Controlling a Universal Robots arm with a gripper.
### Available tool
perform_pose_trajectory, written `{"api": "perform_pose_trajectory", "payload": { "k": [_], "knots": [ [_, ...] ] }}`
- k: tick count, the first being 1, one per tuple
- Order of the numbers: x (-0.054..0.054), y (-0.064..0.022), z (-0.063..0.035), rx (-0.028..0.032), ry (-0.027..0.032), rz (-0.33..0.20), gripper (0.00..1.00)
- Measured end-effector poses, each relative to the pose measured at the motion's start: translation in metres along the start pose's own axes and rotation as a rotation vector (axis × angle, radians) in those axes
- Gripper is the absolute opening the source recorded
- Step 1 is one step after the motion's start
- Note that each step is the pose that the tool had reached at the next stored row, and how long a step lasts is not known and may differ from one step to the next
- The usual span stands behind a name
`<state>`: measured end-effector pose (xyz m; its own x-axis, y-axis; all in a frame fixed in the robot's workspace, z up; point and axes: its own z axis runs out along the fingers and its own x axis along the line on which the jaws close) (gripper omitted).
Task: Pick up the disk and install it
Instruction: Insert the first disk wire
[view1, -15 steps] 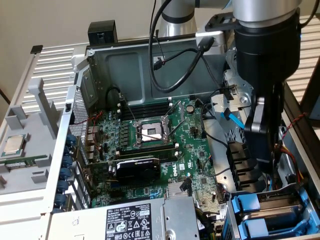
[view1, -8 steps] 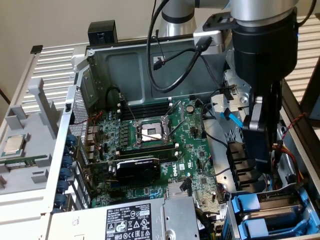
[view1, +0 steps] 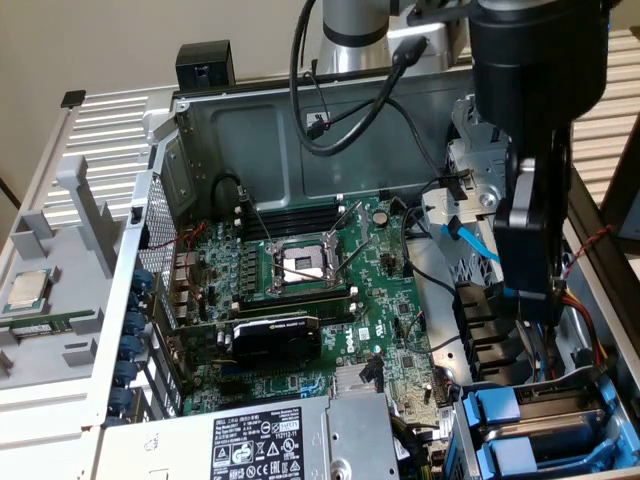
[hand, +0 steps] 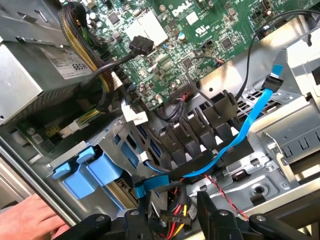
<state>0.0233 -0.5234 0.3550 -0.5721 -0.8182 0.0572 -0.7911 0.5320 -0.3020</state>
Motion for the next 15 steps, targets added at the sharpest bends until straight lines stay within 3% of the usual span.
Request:
{"api": "perform_pose_trajectory", "payload": {
  "k": [9, 15],
  "knots": [
    [0.004, -0.0110, -0.0305, 0.0001, -0.0031, 0.000, 0.49],
    [0.011, -0.0192, -0.0407, -0.0095, -0.0164, 0.004, 0.49]
  ]
}}
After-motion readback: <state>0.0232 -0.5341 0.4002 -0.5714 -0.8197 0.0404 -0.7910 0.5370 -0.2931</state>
